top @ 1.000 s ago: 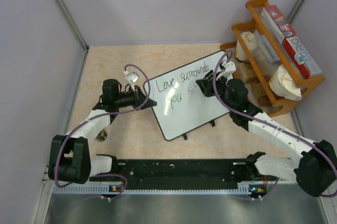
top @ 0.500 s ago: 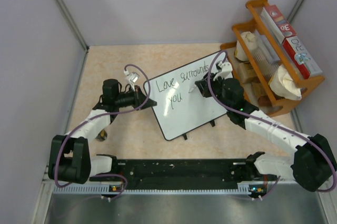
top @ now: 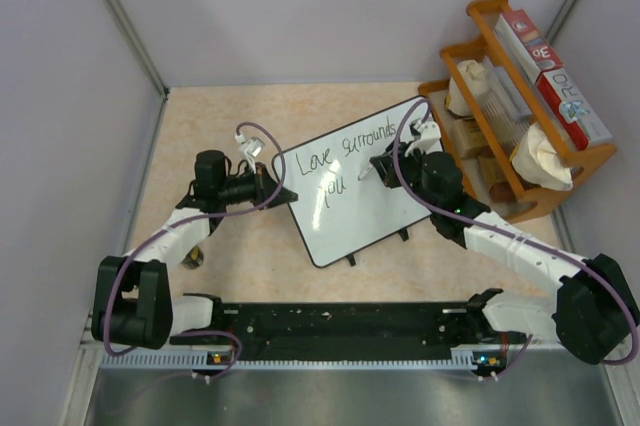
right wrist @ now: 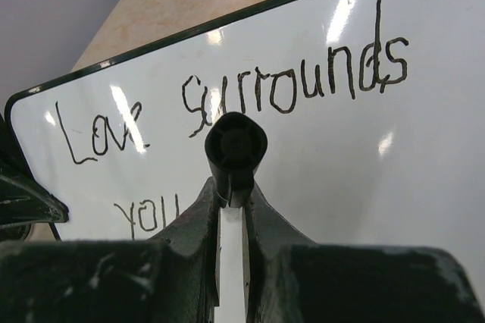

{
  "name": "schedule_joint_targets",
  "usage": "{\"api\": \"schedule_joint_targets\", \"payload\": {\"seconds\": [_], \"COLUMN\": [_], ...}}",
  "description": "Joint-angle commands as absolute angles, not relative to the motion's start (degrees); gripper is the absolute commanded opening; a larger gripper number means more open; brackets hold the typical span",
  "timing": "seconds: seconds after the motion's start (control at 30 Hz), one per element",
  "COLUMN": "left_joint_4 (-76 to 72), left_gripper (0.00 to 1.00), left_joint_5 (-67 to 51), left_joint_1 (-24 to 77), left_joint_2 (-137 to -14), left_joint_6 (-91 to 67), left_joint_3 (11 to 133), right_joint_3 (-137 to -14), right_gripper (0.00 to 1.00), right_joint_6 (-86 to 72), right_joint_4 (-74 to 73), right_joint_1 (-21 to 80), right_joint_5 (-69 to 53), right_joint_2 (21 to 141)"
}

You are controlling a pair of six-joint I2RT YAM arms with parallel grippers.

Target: Write a sentence on the whiteboard

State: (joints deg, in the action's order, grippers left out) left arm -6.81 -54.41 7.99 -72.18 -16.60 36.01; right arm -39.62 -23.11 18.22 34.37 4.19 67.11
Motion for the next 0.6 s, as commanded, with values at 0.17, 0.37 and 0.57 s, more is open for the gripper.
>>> {"api": "schedule_joint_targets", "payload": {"seconds": [0.17, 0.37, 0.57], "left_joint_4": [-4.22, -4.13, -4.13], "left_gripper": [0.0, 0.0, 0.0], "left_joint_5": [-46.58, -46.49, -46.5], "left_joint_1": [9.58, 9.67, 9.67], "left_joint_2": [-73.74, -73.74, -73.83], "left_joint_6": [-0.79, -0.88, -0.88], "left_joint_3": [34.54, 34.54, 34.54], "right_joint_3": [-37.26, -39.11, -41.48], "right_gripper": [0.0, 0.0, 0.0], "right_joint_6": [-22.32, -22.59, -22.94], "right_joint_4": [18.72, 19.16, 19.43], "right_joint_1": [34.1, 34.1, 34.1], "right_joint_5": [4.57, 5.1, 5.54], "right_joint_2": [66.45, 66.45, 66.88]}}
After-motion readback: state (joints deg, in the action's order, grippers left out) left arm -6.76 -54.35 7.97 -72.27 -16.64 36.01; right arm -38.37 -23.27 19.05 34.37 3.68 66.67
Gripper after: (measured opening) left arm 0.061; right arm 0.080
